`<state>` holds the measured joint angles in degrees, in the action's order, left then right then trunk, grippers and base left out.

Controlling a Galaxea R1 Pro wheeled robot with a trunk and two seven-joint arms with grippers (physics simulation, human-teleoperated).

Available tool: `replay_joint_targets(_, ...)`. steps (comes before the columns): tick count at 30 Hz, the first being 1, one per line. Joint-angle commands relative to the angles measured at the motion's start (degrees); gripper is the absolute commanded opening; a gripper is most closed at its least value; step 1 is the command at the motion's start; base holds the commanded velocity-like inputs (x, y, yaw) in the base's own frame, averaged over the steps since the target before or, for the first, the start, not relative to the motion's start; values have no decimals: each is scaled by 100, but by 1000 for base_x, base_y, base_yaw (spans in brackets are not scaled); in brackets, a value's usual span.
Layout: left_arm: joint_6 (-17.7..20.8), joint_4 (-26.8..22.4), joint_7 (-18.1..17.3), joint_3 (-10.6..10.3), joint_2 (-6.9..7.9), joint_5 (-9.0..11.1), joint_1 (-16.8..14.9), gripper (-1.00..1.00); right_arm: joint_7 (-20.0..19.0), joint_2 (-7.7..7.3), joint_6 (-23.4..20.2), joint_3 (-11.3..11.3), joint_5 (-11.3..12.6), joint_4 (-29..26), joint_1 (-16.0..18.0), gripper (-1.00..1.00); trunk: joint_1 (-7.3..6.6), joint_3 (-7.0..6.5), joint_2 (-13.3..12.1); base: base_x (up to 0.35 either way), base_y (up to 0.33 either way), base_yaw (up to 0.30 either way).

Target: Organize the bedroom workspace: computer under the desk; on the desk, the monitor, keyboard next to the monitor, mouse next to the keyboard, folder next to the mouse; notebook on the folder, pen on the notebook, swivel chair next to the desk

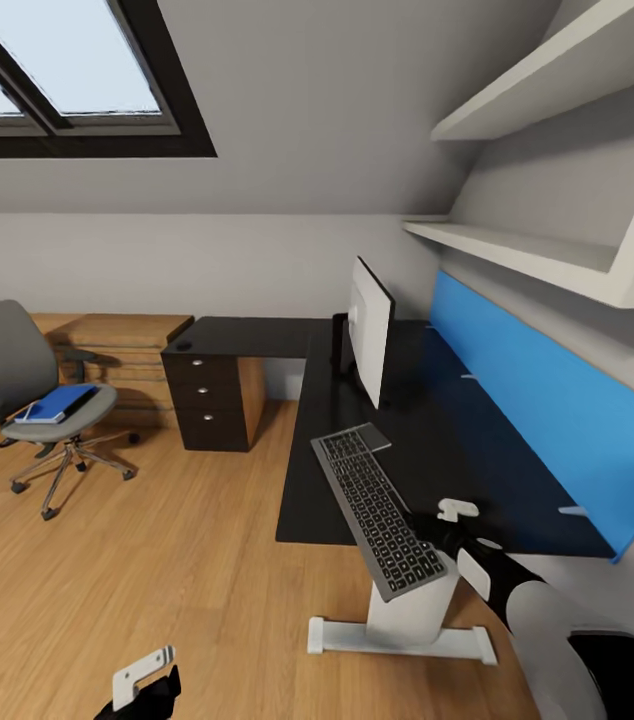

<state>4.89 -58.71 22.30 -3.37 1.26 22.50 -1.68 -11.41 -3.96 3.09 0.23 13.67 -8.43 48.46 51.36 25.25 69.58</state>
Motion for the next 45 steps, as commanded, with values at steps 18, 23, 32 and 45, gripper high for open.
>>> replay_joint_targets(18, 20, -36, 47, -23, 6, 28, -4, 100, -37, -9, -47, -93, 254, -9, 5, 100, 23, 25, 45, 0, 0, 0)
replay_joint_targets(23, 20, -43, 47, -23, 6, 27, -1, 100, -144, -16, -54, -233, 740, -3, 5, 100, 23, 25, 45, 0, 0, 0)
replay_joint_targets(32, 20, -52, 47, -20, 6, 26, -1, 100, -361, -17, -54, -243, 982, 13, 5, 100, 23, 25, 45, 0, 0, 0)
replay_joint_targets(45, 20, -53, 47, -15, 6, 26, -2, 100, -390, -17, -54, -250, 1021, 17, 5, 100, 23, 25, 45, 0, 0, 147)
